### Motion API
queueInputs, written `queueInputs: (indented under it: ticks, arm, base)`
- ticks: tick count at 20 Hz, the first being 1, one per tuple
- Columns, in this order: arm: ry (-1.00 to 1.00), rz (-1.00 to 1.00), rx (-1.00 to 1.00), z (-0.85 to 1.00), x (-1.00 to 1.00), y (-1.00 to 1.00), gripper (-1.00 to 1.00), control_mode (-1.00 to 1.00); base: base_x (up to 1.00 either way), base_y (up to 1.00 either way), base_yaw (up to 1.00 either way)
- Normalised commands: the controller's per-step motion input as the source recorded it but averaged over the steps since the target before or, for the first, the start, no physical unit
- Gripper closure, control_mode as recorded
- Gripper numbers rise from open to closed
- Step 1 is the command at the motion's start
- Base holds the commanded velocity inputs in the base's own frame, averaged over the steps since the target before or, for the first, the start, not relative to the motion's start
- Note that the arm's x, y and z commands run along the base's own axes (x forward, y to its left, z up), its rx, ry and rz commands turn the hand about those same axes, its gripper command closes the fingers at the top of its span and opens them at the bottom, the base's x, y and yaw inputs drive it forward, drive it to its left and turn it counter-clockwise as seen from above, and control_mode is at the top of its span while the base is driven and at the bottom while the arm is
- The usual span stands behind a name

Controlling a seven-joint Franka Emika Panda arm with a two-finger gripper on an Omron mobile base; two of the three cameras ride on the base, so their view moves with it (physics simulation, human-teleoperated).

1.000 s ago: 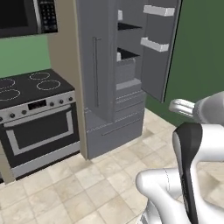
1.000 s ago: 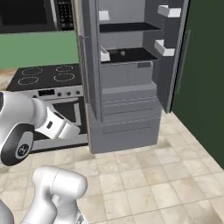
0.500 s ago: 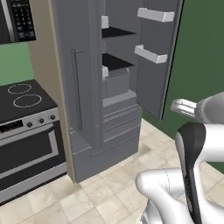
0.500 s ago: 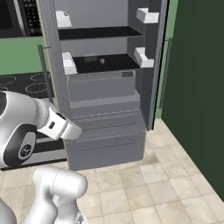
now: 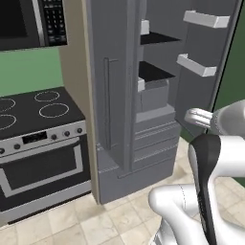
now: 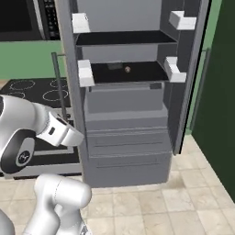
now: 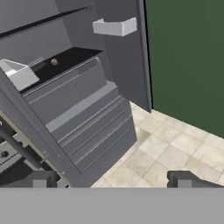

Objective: Pick the egg and butter from the fridge and place them by the bowl for mixing.

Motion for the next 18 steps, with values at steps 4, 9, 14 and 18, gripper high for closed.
queueInputs:
  ticks: [4, 9, 14, 18]
  arm:
    - [0.00, 0.00, 0.00, 0.00, 0.00, 0.00, -1.00, 1.00]
    - [0.00, 0.00, 0.00, 0.00, 0.00, 0.00, -1.00, 1.00]
    - [0.00, 0.00, 0.00, 0.00, 0.00, 0.00, -1.00, 1.00]
    - [0.00, 0.00, 0.00, 0.00, 0.00, 0.00, -1.00, 1.00]
  base:
    - [0.05, -0.89, 0.30]
    - [0.15, -0.74, 0.23]
    - [0.40, -0.18, 0.04]
    - [0.46, 0.00, 0.00]
